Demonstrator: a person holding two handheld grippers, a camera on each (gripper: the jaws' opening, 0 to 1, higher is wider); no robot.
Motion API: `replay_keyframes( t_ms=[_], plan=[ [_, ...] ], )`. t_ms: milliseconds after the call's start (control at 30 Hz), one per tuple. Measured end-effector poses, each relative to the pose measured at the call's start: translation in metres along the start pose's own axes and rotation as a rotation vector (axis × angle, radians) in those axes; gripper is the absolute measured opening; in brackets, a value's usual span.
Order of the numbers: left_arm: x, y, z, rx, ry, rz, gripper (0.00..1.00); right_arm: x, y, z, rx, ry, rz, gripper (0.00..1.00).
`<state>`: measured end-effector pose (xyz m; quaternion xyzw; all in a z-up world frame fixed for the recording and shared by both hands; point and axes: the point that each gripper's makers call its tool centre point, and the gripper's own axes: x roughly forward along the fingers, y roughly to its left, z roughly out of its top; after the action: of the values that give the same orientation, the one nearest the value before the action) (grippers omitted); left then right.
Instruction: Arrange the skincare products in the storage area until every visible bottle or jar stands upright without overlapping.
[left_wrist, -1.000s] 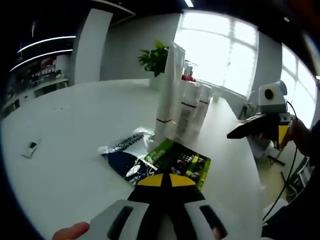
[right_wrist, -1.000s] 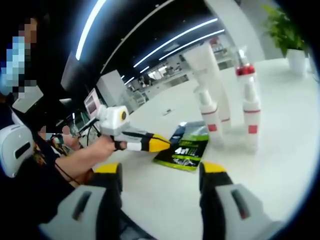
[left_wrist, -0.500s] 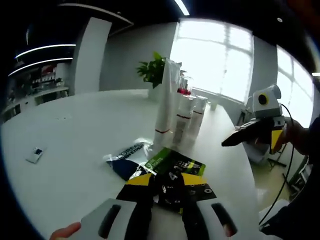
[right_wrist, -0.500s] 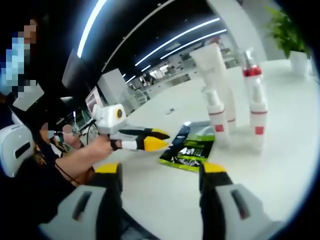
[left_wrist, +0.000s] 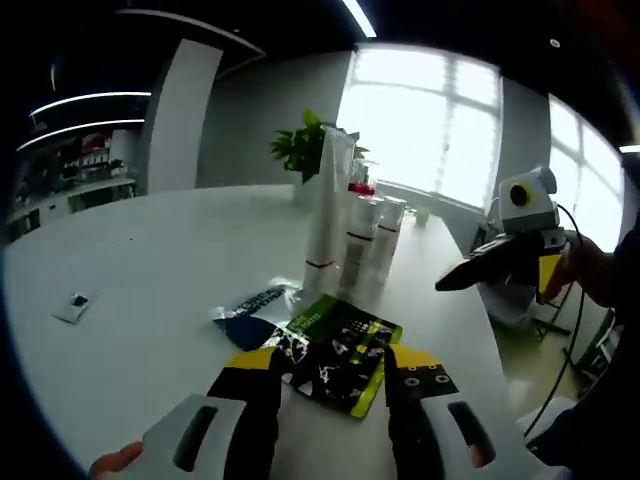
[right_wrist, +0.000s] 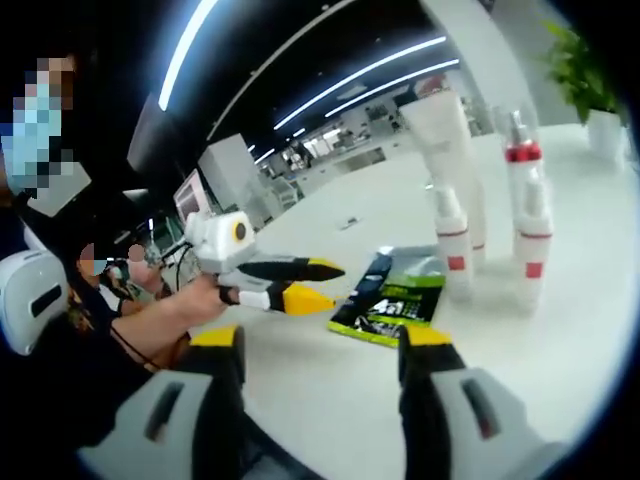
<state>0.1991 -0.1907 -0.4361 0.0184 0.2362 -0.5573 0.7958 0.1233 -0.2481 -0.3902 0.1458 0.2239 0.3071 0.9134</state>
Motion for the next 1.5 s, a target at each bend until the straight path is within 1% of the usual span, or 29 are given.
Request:
replay_keyframes(
  t_ms=[100, 167, 433, 467, 533, 600, 767, 867, 933, 1067, 1133, 1167, 1333, 1500],
  plan=[
    [-0.003, 0.000, 0.000, -0.006, -0.004, -0.003, 0.47, 0.001, 0.002, 0.001, -0.001, 0.000, 0.000, 0.63],
    [-0.006, 0.000, 0.001, 0.000, -0.016, -0.003, 0.48, 0.002, 0.004, 0.001, -0.004, 0.002, 0.000, 0.63],
    [-0.013, 0.006, 0.002, 0.001, -0.028, 0.014, 0.52, 0.005, 0.008, 0.002, -0.005, 0.004, 0.004, 0.63],
    [-0.014, 0.007, 0.002, -0.001, -0.028, 0.014, 0.55, 0.005, 0.009, 0.002, -0.006, 0.005, 0.004, 0.63],
    [-0.015, 0.008, 0.002, -0.001, -0.028, 0.018, 0.63, 0.007, 0.010, 0.003, -0.008, 0.006, 0.007, 0.63],
    [-0.017, 0.010, 0.002, 0.010, -0.032, 0.028, 0.67, 0.008, 0.011, 0.003, -0.008, 0.008, 0.008, 0.63],
    [-0.023, 0.014, 0.003, 0.021, -0.046, 0.031, 0.71, 0.010, 0.013, 0.003, -0.014, 0.015, 0.009, 0.63],
    [-0.027, 0.018, 0.000, 0.024, -0.046, 0.046, 0.76, 0.012, 0.015, 0.004, -0.014, 0.016, 0.010, 0.63],
    [-0.029, 0.020, -0.001, 0.018, -0.045, 0.052, 0.83, 0.015, 0.017, 0.003, -0.015, 0.018, 0.013, 0.63],
    [-0.036, 0.024, -0.003, 0.021, -0.050, 0.069, 0.89, 0.019, 0.021, 0.003, -0.018, 0.025, 0.020, 0.63],
    [-0.041, 0.029, -0.001, 0.022, -0.072, 0.086, 0.95, 0.021, 0.022, 0.004, -0.018, 0.024, 0.021, 0.63],
    [-0.043, 0.033, 0.001, 0.025, -0.090, 0.108, 1.00, 0.022, 0.023, 0.004, -0.019, 0.024, 0.022, 0.63],
    [-0.056, 0.044, 0.001, 0.024, -0.107, 0.134, 0.99, 0.026, 0.027, 0.004, -0.022, 0.029, 0.025, 0.63],
    [-0.070, 0.053, -0.004, 0.016, -0.106, 0.157, 0.99, 0.032, 0.033, 0.006, -0.030, 0.031, 0.032, 0.63]
  ],
)
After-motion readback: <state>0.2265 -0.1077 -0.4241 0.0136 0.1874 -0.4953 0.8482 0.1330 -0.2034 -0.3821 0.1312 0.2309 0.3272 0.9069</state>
